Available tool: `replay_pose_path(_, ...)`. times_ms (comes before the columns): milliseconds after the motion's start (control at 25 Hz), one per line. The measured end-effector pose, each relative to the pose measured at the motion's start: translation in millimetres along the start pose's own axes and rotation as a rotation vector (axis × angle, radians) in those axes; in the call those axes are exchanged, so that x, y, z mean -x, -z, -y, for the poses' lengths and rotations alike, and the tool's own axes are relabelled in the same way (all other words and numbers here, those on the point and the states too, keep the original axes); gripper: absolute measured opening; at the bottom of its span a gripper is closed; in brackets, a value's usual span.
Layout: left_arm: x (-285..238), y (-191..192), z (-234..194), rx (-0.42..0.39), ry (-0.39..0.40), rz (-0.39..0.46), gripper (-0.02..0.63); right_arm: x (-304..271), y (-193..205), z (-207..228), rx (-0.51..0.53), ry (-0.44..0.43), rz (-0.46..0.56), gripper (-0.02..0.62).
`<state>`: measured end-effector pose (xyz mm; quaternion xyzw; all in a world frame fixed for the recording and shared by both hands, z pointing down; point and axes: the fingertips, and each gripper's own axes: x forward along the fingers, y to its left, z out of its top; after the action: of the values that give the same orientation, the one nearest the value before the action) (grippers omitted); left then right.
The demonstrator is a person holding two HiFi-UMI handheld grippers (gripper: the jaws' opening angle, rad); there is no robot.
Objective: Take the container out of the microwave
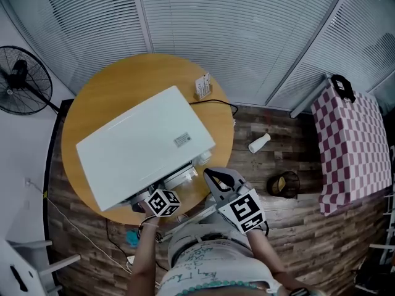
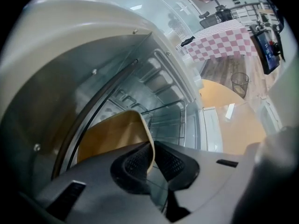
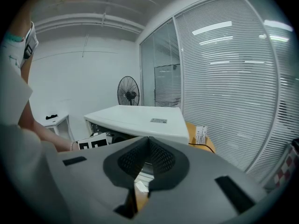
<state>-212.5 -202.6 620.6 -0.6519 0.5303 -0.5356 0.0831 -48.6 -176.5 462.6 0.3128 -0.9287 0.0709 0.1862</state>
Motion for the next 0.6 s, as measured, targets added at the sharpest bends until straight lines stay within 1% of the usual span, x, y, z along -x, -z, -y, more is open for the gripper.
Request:
replay_pose_path(200,10.5,-3.0,5.0,0.010,0.010,0.016,0.034,0.5,-1.0,-8.9,-0.006,-0.005,0.006,-0.006)
replay_pose_path(360,20.7,-4.5,8.1,-0.007,-0.004,0.033,0.031,1.4,0.7,-18.2,-0.012,-0.011,0.008,-0.006)
replay_pose_path(600,33.5,-1.1,11.1,0.005,0.008,0.051,0.031,2.0,-2.0,-34.8,-0.013,-0.017,0.020,-0.006)
